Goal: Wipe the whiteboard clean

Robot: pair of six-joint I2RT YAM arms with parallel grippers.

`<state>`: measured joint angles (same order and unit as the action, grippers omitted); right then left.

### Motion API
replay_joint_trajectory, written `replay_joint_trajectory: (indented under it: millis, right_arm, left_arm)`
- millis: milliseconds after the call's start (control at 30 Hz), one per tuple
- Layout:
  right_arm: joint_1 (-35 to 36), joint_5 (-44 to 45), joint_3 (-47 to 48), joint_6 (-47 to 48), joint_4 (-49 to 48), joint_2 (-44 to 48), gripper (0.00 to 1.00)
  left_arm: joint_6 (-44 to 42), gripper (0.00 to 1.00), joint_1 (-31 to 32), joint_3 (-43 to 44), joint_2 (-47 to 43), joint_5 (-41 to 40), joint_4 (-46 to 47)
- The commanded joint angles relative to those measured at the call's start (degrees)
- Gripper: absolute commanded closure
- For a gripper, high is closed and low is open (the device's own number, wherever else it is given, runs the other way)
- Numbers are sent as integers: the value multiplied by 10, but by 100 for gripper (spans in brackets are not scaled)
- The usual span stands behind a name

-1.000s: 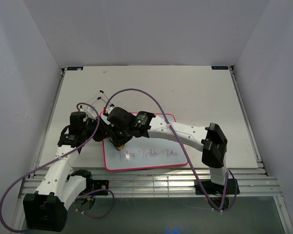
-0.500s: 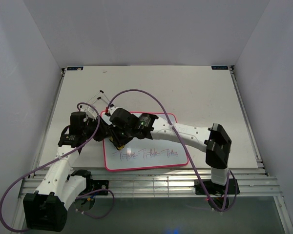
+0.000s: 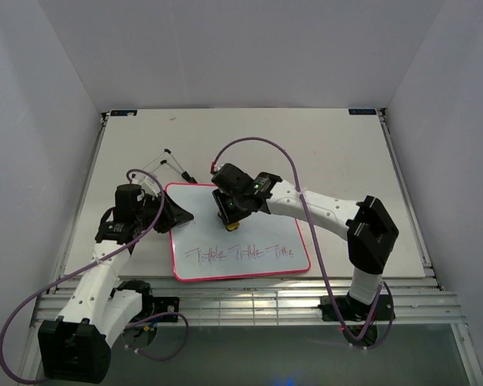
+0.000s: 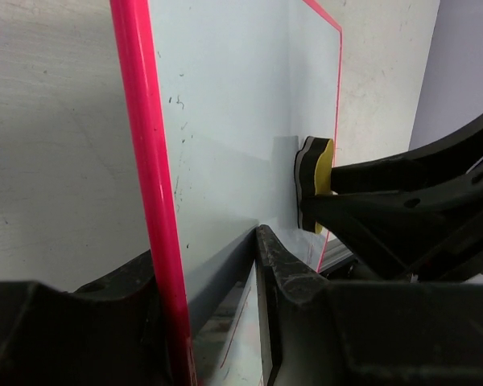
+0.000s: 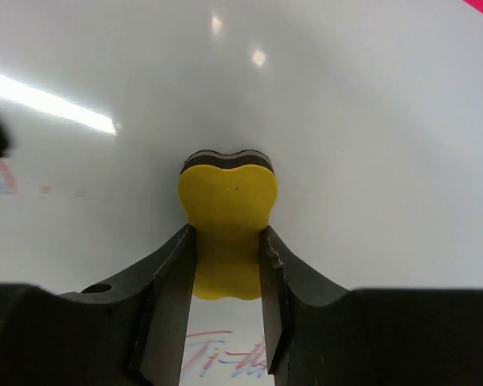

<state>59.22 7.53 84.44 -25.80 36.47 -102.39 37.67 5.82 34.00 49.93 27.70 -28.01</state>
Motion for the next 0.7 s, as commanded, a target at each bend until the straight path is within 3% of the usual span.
replay_joint_trajectory:
  millis: [0, 233, 467, 667]
  right_arm:
    - [57, -51, 62, 15, -3, -47, 67]
    - [132, -130, 152, 1, -43, -83, 67]
    - [156, -128, 177, -2, -46, -84, 67]
    - [150, -77, 207, 4, -16, -113, 67]
  left_arm:
    - [-90, 100, 7, 13, -24, -55, 80]
    - [-90, 100, 7, 12, -27, -50, 83]
    - [-88, 100, 6, 12, -27, -52, 83]
    - [-88, 100, 7, 12, -28, -54, 82]
